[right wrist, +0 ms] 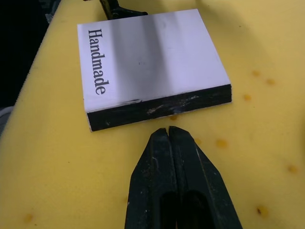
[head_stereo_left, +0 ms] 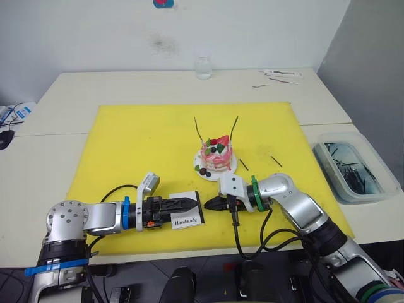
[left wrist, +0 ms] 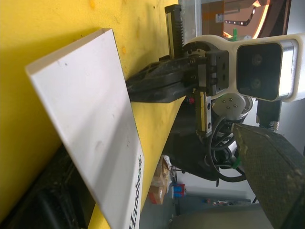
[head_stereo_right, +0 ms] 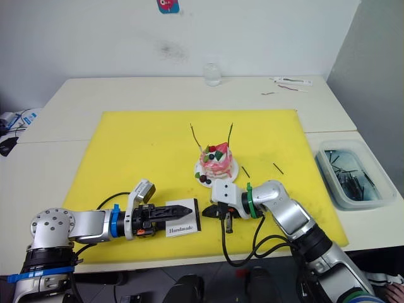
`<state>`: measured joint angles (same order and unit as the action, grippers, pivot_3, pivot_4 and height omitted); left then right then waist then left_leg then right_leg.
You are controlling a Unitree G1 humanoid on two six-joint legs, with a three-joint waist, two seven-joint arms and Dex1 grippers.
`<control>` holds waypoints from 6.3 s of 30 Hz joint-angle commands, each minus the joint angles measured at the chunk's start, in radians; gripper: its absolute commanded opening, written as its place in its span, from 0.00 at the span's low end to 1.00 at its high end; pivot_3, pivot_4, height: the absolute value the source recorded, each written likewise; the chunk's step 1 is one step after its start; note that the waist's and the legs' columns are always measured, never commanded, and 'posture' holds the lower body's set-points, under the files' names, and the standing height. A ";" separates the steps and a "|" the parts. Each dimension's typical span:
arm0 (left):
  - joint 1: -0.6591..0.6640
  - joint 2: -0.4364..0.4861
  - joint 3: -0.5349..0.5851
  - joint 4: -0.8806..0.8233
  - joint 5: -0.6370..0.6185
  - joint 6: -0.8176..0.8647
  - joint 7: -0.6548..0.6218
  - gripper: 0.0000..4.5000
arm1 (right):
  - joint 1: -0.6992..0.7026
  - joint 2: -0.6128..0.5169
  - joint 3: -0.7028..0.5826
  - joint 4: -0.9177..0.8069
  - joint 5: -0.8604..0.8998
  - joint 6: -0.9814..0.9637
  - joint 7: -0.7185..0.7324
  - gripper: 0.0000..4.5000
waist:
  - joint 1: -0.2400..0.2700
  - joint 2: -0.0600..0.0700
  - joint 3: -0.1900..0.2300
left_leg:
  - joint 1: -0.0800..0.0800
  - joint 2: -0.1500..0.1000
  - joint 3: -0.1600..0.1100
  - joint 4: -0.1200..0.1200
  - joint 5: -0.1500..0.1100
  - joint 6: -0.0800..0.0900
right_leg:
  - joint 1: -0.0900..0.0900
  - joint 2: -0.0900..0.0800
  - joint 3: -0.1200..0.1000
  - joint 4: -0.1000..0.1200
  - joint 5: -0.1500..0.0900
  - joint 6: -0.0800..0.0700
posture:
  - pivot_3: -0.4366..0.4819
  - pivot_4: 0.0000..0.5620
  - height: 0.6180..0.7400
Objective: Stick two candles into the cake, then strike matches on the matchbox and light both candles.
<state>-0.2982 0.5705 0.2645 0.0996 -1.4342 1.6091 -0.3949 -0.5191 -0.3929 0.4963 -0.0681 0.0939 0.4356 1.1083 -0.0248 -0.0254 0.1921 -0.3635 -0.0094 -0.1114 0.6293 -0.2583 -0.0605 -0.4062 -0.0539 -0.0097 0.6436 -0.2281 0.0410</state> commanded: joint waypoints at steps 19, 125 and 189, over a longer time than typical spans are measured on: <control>0.024 -0.025 -0.008 -0.007 0.055 0.001 0.044 1.00 | 0.011 -0.057 -0.032 0.003 0.021 -0.032 0.010 0.00 | 0.002 0.000 0.000 | 0.000 -0.001 0.000 0.000 0.000 0.000 | 0.000 0.000 0.000 -0.001 0.000 0.000 | 0.48 0.27 1.00; -0.235 0.135 0.158 -0.294 0.258 -0.648 -0.186 0.00 | 0.143 -0.052 -0.509 0.012 0.131 0.194 -0.608 0.37 | -0.005 -0.005 0.003 | -0.013 0.002 0.003 0.003 -0.001 -0.003 | -0.013 0.003 0.001 0.002 0.001 0.000 | 0.48 0.27 1.00; -0.513 -0.051 0.012 -0.199 0.143 -0.484 -0.001 0.00 | -0.376 -0.160 -0.242 -0.206 -0.100 -0.114 -0.310 0.01 | -0.004 -0.004 0.003 | -0.018 0.004 0.003 0.014 -0.001 -0.004 | -0.014 0.005 0.002 0.003 0.007 -0.003 | 0.48 0.27 1.00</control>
<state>-0.7821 0.5215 0.2617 -0.0689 -1.2576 1.1253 -0.3846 -0.8902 -0.5607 0.2664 -0.2591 -0.0013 0.3340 0.8028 -0.0291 -0.0289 0.1954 -0.3811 -0.0059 -0.1088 0.6437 -0.2594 -0.0641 -0.4198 -0.0490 -0.0080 0.6465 -0.2213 0.0381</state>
